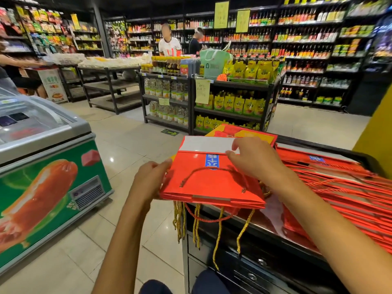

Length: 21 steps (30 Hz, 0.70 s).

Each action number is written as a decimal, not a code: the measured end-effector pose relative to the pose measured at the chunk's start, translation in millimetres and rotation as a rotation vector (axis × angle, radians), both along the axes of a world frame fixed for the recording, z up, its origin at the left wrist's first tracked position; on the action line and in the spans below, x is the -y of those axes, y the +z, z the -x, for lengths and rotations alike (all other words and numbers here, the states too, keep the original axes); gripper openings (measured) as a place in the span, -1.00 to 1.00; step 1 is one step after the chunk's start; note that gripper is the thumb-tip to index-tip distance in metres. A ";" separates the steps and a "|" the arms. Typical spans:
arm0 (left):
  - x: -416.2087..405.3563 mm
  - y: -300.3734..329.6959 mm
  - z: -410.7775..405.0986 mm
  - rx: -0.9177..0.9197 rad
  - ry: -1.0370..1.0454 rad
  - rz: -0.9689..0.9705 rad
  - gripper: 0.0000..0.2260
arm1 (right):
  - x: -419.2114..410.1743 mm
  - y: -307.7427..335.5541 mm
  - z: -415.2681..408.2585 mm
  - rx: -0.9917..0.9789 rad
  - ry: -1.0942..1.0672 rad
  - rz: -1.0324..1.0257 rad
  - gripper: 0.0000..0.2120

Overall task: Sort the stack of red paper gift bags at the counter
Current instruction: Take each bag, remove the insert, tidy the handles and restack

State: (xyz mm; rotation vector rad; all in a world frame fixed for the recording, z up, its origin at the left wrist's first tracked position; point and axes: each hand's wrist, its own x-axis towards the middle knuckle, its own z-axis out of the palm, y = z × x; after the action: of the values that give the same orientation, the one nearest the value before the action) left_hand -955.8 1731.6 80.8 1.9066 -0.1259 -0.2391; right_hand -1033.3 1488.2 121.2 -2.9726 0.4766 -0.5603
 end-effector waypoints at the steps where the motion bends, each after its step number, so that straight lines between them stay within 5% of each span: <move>1: 4.6 2.7 -6.8 0.022 -0.014 -0.075 -0.63 | -2.2 -1.0 2.4 -0.062 -0.061 0.047 -0.67; 6: 26.1 4.8 -13.8 0.078 -0.128 -0.263 -0.68 | -9.3 -9.3 5.5 -0.218 -0.164 -0.013 -0.63; 15: 30.0 28.6 -7.6 0.249 -0.028 -0.045 -0.75 | 5.1 24.0 19.7 -0.019 -0.167 -0.176 -0.59; 21: 103.1 79.5 -12.0 0.389 -0.153 0.008 -0.66 | 63.1 85.8 43.1 0.122 -0.251 -0.418 -0.59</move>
State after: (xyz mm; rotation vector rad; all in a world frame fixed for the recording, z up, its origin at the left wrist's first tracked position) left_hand -943.8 1628.5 160.3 1.9180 -0.5339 0.0338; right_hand -1076.4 1425.1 207.0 -2.4844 0.8451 -0.5749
